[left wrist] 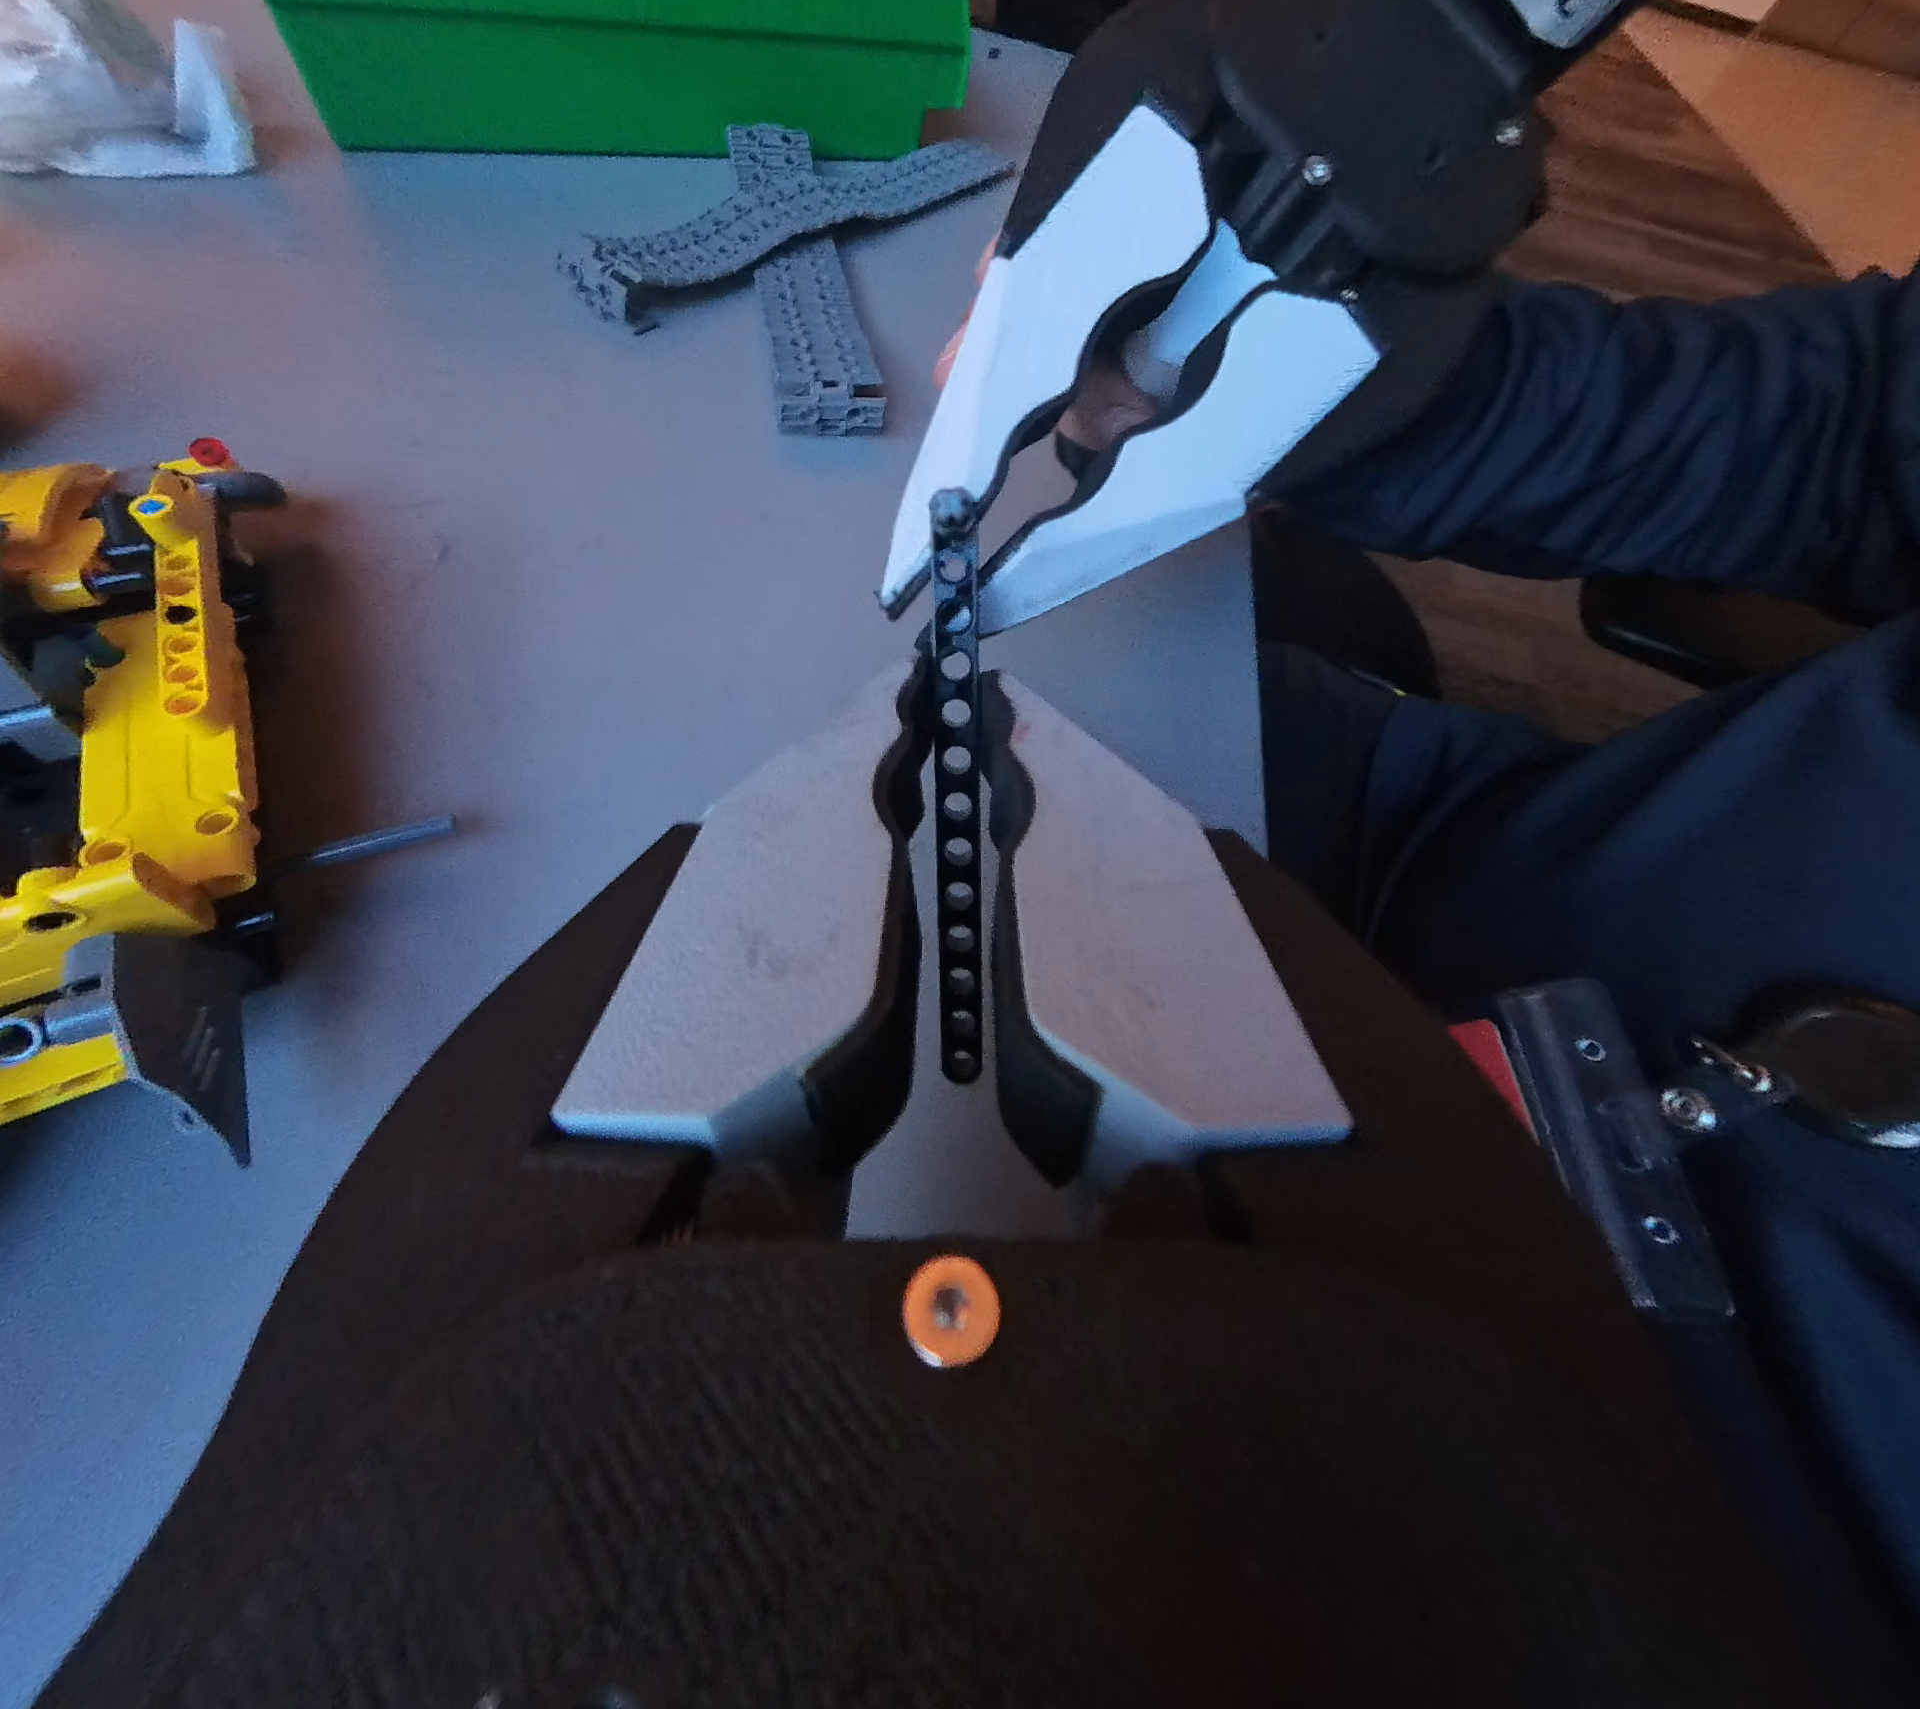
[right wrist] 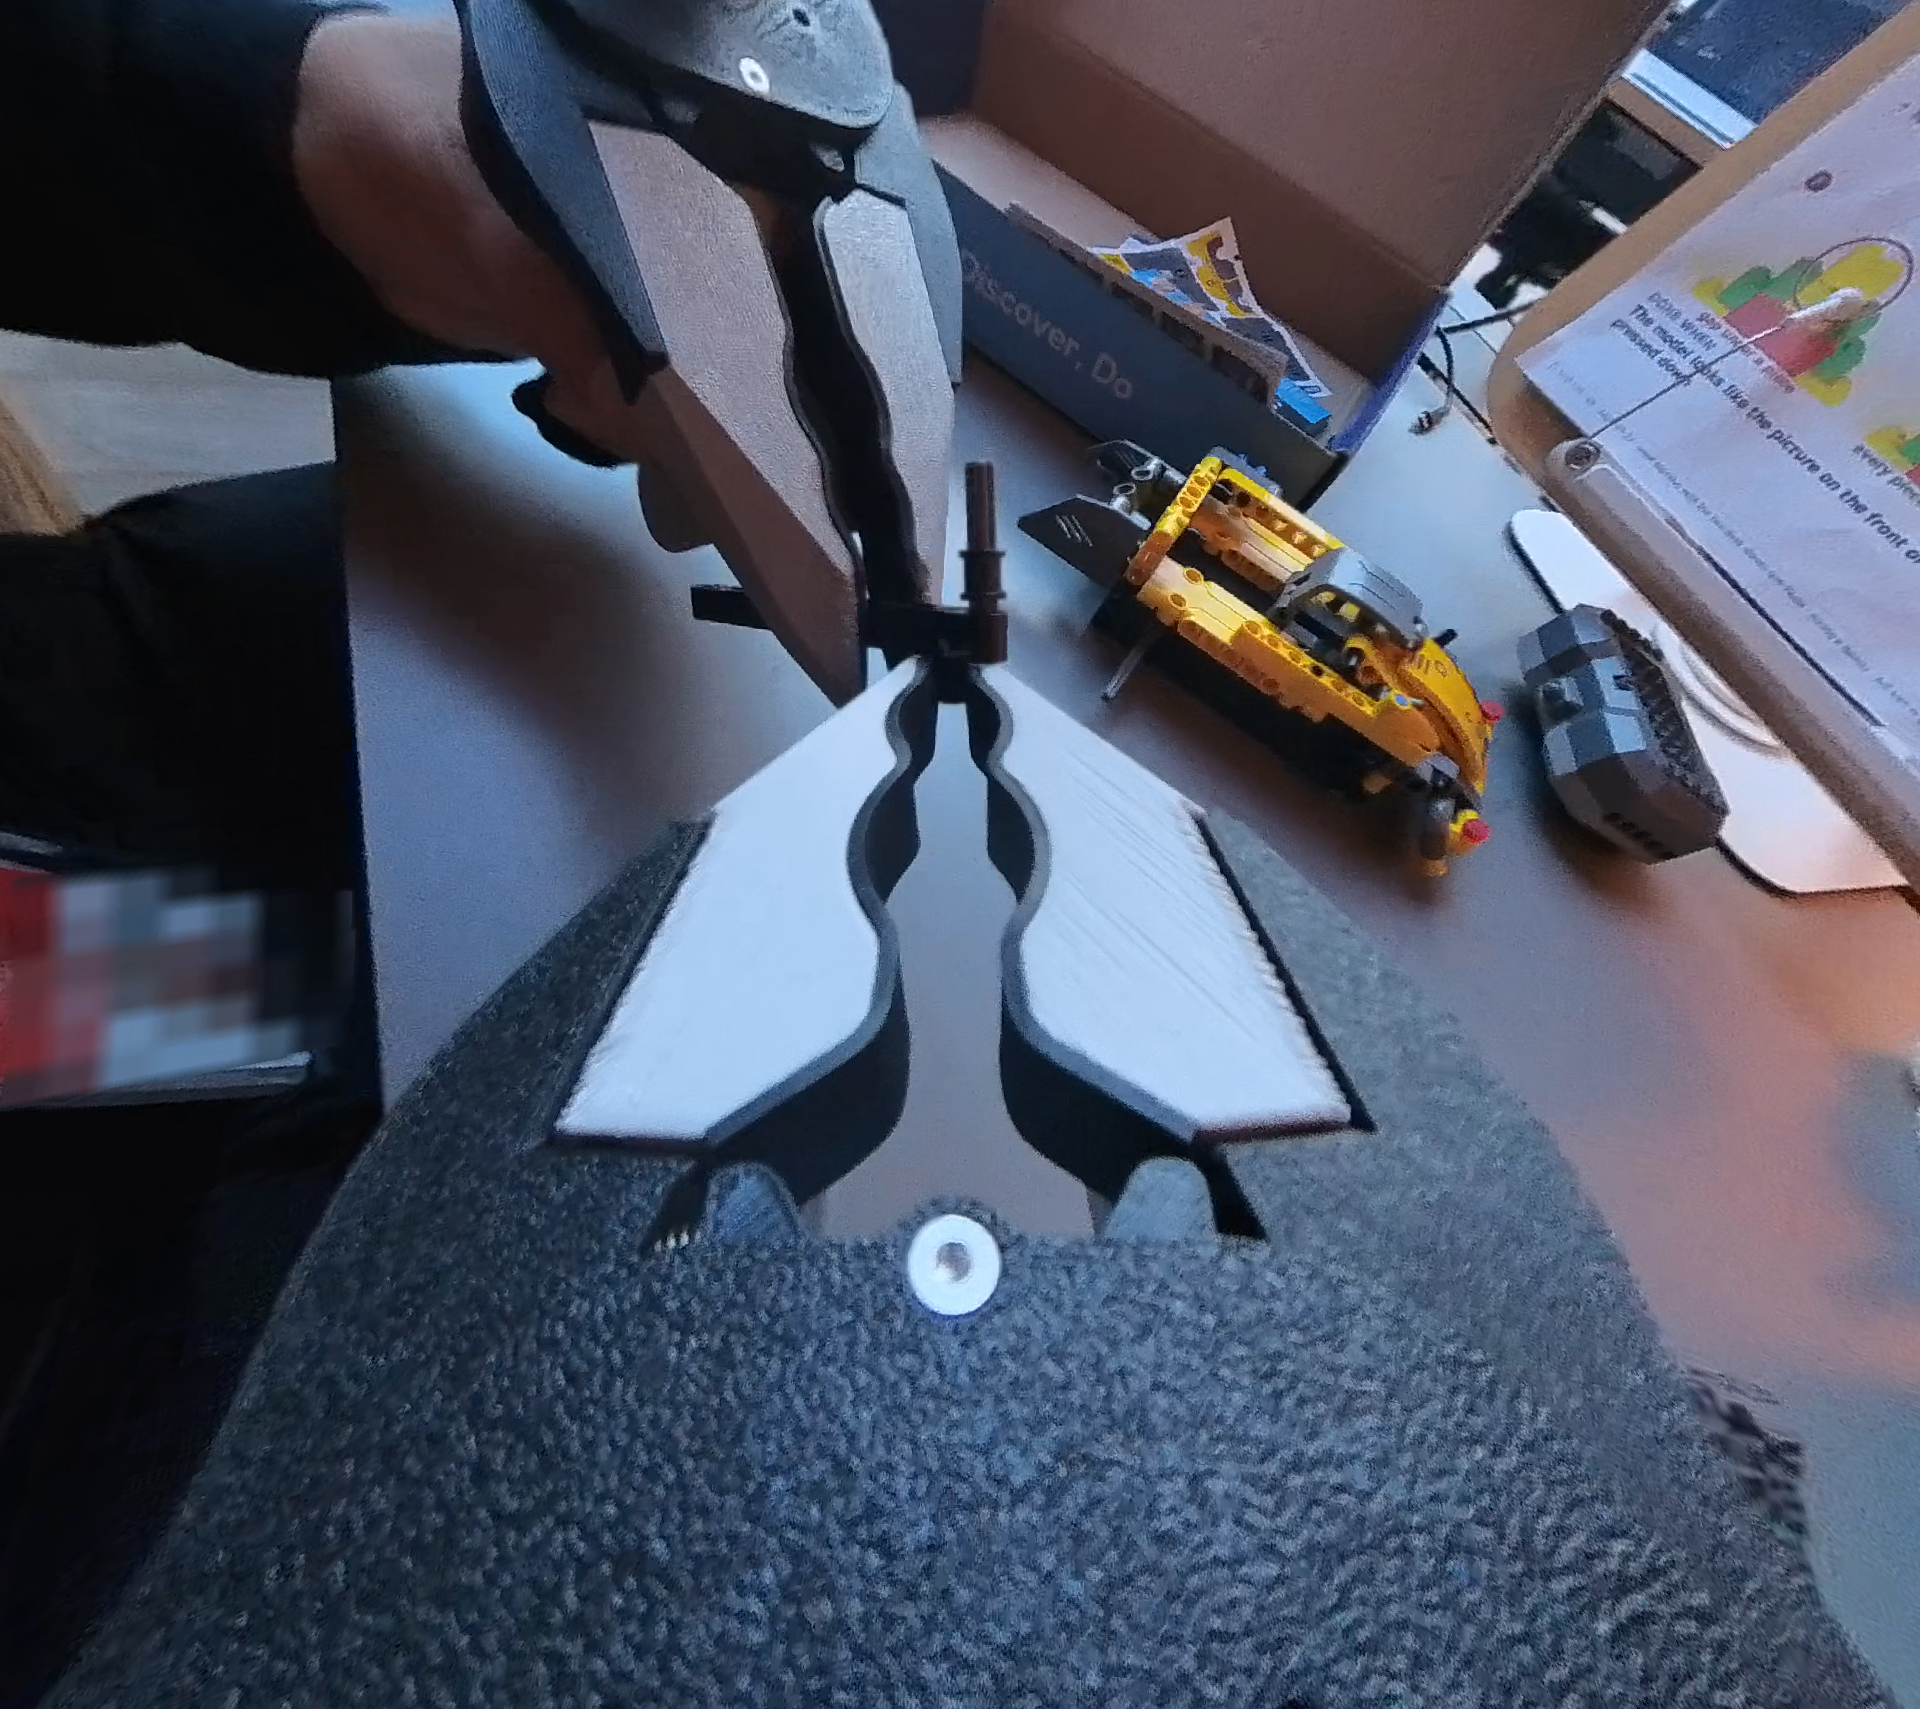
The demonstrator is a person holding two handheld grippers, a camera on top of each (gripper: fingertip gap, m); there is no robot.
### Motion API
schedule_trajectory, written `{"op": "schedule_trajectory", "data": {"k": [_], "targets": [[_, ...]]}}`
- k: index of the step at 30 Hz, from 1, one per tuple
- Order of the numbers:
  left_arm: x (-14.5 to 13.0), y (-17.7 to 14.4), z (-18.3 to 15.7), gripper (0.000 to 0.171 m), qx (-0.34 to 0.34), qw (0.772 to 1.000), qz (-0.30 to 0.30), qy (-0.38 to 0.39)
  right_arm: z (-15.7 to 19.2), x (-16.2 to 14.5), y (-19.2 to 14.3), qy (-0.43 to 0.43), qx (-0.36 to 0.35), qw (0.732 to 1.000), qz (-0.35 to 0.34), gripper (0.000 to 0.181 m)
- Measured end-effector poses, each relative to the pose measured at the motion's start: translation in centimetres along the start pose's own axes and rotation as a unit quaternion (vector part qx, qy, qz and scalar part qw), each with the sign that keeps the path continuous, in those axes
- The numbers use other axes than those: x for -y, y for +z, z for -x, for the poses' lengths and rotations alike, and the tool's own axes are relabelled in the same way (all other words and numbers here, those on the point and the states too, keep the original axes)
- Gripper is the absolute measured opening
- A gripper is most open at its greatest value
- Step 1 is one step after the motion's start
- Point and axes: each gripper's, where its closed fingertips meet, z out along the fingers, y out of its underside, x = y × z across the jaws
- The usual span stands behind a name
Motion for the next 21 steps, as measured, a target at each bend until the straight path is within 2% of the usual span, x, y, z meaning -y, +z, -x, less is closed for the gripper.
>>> {"op": "schedule_trajectory", "data": {"k": [5, 11, 13, 15, 18, 20, 21], "targets": [[-0.1, 0.3, 0.1, 0.006, -0.009, 0.999, -0.005, -0.032, -0.3, -0.1, 0.3, -0.023, -0.034, 0.999, 0.011, 0.001], [0.2, 0.3, 0.5, 0.006, 0.006, 0.999, -0.029, -0.013, -0.6, 0.1, 0.5, -0.047, -0.074, 0.996, 0.009, 0.000], [-0.2, 0.3, 1.1, 0.005, 0.039, 0.999, -0.021, 0.006, -0.9, -0.4, 0.8, -0.067, -0.084, 0.994, 0.028, 0.000], [-0.5, 0.4, 2.2, 0.006, 0.108, 0.993, -0.015, 0.045, -1.5, -1.3, 1.4, -0.084, -0.095, 0.990, 0.054, 0.000], [-0.8, 0.2, 3.5, 0.006, 0.169, 0.984, -0.008, 0.056, -2.1, -2.3, 2.5, -0.095, -0.107, 0.986, 0.082, 0.000], [-0.5, -0.3, 4.1, 0.005, 0.199, 0.977, -0.016, 0.075, -2.1, -3.2, 3.5, -0.094, -0.103, 0.985, 0.105, 0.000], [0.5, -0.8, 3.6, 0.006, 0.197, 0.975, -0.052, 0.092, -2.4, -5.0, 4.1, -0.097, -0.106, 0.978, 0.150, 0.000]]}}
